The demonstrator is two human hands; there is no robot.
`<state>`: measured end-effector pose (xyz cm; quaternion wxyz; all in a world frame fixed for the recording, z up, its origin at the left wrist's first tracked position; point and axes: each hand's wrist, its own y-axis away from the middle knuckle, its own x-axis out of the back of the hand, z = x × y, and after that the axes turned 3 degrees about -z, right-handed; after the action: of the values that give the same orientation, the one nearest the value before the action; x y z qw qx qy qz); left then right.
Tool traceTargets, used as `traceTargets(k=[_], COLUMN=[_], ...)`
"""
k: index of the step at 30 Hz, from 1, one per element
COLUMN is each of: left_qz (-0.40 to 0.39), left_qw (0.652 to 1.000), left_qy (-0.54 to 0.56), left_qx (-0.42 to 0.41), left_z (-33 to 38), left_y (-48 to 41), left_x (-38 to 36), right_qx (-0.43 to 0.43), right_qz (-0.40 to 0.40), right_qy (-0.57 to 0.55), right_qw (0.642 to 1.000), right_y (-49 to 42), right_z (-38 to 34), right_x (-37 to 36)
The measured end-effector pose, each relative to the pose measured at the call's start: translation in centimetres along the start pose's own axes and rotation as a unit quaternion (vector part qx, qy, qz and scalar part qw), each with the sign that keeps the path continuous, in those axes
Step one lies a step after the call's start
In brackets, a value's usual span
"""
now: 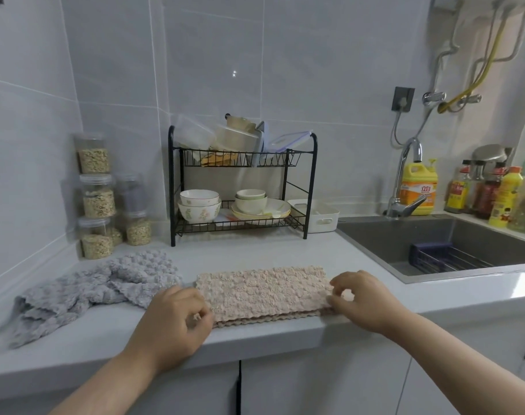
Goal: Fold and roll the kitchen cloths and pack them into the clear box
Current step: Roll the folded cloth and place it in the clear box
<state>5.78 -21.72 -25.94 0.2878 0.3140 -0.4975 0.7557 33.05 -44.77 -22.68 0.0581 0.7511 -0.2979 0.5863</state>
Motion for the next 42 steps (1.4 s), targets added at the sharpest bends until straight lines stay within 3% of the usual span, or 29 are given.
traceTargets(k=[2,4,9,14,19,23,26,30,34,42], left_qz=[0.023,-0.015,-0.274,-0.334,-0.357,-0.354,-0.354,-0.347,-0.336,-0.356], left_qw=[1.000,0.999,0.954,0.927,0.916,0.917,0.918,0.921,0.927,0.919], left_qy=[0.015,0.031,-0.063,-0.121,-0.135,-0.134,-0.133,-0.129,-0.116,-0.123], left_qx=[0.005,0.037,0.101,0.118,0.123,0.123,0.123,0.121,0.118,0.119], left_z=[0.3,0.8,0.4,-0.2,-0.2,-0.1,0.1,0.1,-0.1,0.6], left_y=[-1.6,-4.3,-7.4,-6.8,-7.1,-7.0,-7.0,-6.9,-6.6,-8.5], left_x=[0.0,-0.2,-2.8,-3.2,-3.2,-3.1,-3.0,-3.1,-3.2,-2.9], right_qx=[-0.001,0.016,0.031,-0.047,-0.069,-0.217,-0.282,-0.283,-0.262,-0.250], right_qz=[0.054,0.053,-0.113,-0.186,-0.201,-0.059,-0.080,-0.168,-0.135,-0.100], right_qy=[-0.007,-0.023,0.079,0.084,0.061,-0.053,-0.058,-0.106,-0.167,-0.397], right_qw=[0.999,0.998,0.990,0.978,0.975,0.973,0.954,0.938,0.941,0.877], right_y=[-0.9,-2.6,-6.7,-7.0,-7.3,-7.2,-7.7,-8.7,-8.8,-8.1], right_z=[-1.3,-3.4,-6.4,-4.0,-4.2,-4.2,-4.3,-5.0,-3.2,0.2], right_x=[0.5,0.1,-3.5,-3.9,-3.9,-2.7,-1.3,0.2,0.0,-0.9])
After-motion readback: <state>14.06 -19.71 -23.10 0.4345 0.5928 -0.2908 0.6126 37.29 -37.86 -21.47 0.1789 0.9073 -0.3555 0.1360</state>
